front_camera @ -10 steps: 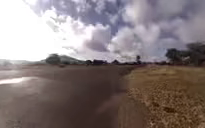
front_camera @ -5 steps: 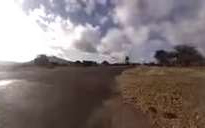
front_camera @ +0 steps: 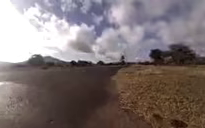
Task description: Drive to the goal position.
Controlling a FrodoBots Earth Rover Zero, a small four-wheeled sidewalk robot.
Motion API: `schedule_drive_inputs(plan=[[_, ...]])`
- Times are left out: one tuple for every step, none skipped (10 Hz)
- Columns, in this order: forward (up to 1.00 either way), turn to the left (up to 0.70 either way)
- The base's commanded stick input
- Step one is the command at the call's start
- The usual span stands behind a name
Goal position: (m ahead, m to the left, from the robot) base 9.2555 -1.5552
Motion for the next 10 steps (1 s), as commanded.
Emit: schedule_drive_inputs(plan=[[0.5, 0.0], [0.5, 0.0], [0.5, 0.0], [0.5, 0.0], [0.5, 0.0], [0.5, 0.0], [0.5, 0.0], [0.5, 0.0], [0.5, 0.0], [0.5, 0.0]])
